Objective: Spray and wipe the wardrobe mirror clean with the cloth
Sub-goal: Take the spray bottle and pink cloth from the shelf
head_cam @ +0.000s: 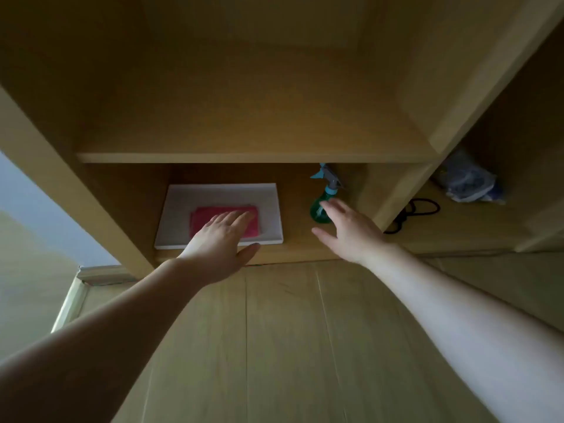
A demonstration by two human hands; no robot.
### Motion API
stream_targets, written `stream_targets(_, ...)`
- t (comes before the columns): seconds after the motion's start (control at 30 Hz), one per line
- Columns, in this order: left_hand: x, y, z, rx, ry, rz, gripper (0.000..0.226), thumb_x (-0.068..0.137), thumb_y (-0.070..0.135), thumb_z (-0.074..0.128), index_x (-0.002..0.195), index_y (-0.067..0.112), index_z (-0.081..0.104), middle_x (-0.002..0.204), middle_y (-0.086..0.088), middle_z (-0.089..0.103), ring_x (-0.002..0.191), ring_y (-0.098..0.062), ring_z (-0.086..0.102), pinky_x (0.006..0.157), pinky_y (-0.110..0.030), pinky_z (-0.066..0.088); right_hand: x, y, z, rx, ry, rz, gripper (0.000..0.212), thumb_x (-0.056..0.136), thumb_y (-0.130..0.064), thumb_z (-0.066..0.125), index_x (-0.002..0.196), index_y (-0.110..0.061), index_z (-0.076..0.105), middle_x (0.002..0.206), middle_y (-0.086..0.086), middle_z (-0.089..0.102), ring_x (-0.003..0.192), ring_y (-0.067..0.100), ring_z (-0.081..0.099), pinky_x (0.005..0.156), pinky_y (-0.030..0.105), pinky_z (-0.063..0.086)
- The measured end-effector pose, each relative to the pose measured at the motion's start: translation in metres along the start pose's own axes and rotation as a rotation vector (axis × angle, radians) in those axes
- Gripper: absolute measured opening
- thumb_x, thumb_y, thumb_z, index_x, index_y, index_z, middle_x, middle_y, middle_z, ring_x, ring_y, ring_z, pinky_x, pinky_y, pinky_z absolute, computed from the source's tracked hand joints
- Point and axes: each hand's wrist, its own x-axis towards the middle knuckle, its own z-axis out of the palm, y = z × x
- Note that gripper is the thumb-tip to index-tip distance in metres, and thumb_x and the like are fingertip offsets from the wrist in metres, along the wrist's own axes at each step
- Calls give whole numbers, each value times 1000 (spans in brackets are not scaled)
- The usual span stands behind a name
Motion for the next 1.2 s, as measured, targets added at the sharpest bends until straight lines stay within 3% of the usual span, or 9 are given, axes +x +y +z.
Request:
stream_targets(0.23, 3, -8, 11, 12, 137, -2, 62, 89, 45, 54, 141, 14, 37, 138, -8, 50, 129, -28, 43, 107, -41, 34, 47, 38, 25, -139, 82, 102, 70, 98, -53, 41, 155, -21, 17, 163, 8, 9, 142, 31, 32, 109, 41, 40)
stream_targets(0.43, 9, 0, 22, 66, 126, 10, 65, 91, 46, 50, 144, 12, 33, 142, -8, 46, 134, -26, 38, 110, -36, 29, 65, 63, 42, -187, 66, 190, 75, 99, -52, 36, 155, -21, -2, 163, 15, -2, 149, 35, 7, 119, 44, 18)
stream_targets(0.6, 8, 2, 26, 89, 127, 16, 63, 90, 43, 54, 141, 9, 39, 138, -11, 50, 131, -28, 42, 108, -37, 31, 80, 66, 45, 1, 127, 226, 73, 102, -40, 40, 155, -14, -1, 163, 11, 8, 146, 31, 22, 114, 41, 33)
stream_targets(0.7, 4, 0, 27, 79, 123, 12, 64, 91, 43, 52, 143, 10, 35, 141, -10, 47, 133, -28, 39, 110, -37, 29, 89, 59, 47, 58, 166, 285, 68, 102, -36, 41, 155, -9, 7, 158, 13, 24, 130, 32, 47, 95, 37, 47)
stream_targets(0.77, 2, -3, 27, 84, 114, 15, 65, 92, 44, 50, 145, 12, 33, 143, -10, 45, 135, -27, 37, 110, -37, 28, 94, 55, 49, 64, 231, 335, 63, 102, -34, 44, 153, -6, 19, 148, 16, 39, 116, 34, 56, 82, 36, 49)
stream_targets(0.97, -4, -8, 26, 76, 103, 14, 64, 92, 44, 50, 145, 13, 32, 144, -10, 45, 136, -27, 37, 110, -37, 28, 99, 53, 51, 51, 367, 427, 35, 101, -32, 46, 129, -11, 53, 111, 13, 65, 93, 30, 64, 63, 31, 44)
stream_targets(1.1, -6, -9, 27, 82, 103, 31, 63, 92, 42, 52, 144, 11, 34, 143, -10, 46, 135, -27, 38, 109, -34, 25, 94, 49, 53, 173, 400, 488, 19, 98, -23, 51, 114, -17, 59, 101, 7, 67, 85, 26, 63, 54, 23, 34)
stream_targets(1.2, -6, -8, 27, 84, 118, 40, 63, 92, 42, 51, 144, 11, 34, 143, -10, 46, 134, -27, 39, 108, -32, 24, 78, 37, 56, 277, 366, 394, 21, 98, -25, 50, 117, -23, 57, 97, -1, 65, 82, 20, 62, 57, 26, 47)
